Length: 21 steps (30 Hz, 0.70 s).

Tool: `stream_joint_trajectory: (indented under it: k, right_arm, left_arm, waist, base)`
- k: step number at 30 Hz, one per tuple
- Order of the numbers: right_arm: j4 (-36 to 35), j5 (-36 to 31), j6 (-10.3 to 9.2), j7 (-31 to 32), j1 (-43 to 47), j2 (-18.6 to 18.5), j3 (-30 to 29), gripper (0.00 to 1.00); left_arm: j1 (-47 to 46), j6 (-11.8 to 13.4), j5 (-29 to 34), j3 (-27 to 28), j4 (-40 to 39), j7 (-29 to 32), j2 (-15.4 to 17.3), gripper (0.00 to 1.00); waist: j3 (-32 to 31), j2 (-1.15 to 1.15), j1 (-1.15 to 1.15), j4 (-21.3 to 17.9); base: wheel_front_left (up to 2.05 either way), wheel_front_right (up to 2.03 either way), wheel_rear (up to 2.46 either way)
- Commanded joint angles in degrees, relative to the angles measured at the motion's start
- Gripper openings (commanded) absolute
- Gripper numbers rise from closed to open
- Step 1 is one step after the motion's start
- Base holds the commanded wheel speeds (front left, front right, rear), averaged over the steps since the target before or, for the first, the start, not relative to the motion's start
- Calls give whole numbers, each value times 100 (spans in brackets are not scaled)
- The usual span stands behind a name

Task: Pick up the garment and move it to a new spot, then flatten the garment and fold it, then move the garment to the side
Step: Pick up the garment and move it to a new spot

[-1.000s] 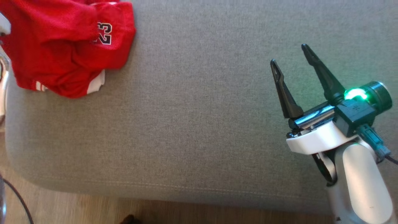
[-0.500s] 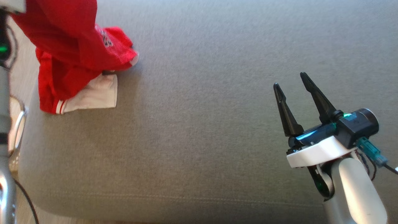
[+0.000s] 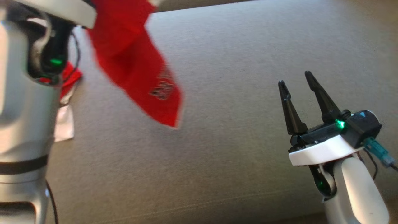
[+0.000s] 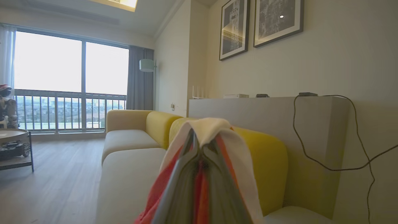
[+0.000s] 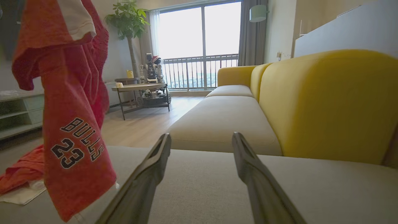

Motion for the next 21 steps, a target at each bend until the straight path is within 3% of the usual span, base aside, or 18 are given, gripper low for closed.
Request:
stream_joint_trajectory:
  k: [1,8,13,18,19,20,21]
  right_arm:
    - [-240,35,-1,-50,-177,33,114,100]
    - [-584,204,-1,-51,-334,33,111,100]
    - [-699,326,-1,-52,-414,33,61,100]
    - [-756,444,-1,-52,-453,33,112,100]
    - [-764,455,-1,-52,-452,33,112,100]
    - [-763,464,-1,-52,-453,33,110,100]
    - [-757,472,-1,-52,-455,33,114,100]
  left_arm:
    - [-148,54,-24,147,-236,55,142,0]
    - [45,253,-42,-168,-400,92,-307,0]
    - [149,186,8,-428,216,-15,-494,0]
    - [242,137,47,-328,1491,-116,-180,0]
    - [256,155,51,-296,1752,-124,-117,30]
    - [265,181,75,-277,2001,-134,-49,77]
    - [272,193,119,-288,2231,-133,21,100]
  waist:
    - [105,0,1,-333]
    - [447,0,1,-1134]
    - [637,0,1,-1558]
    - [765,0,1,-1773]
    - [785,0,1,-1780]
    - [801,0,1,-1777]
    - [813,0,1,-1765]
  base:
    - [0,0,0]
    - [0,0,0]
    - [0,0,0]
    - [0,0,0]
    - [0,0,0]
    - [0,0,0]
    - [0,0,0]
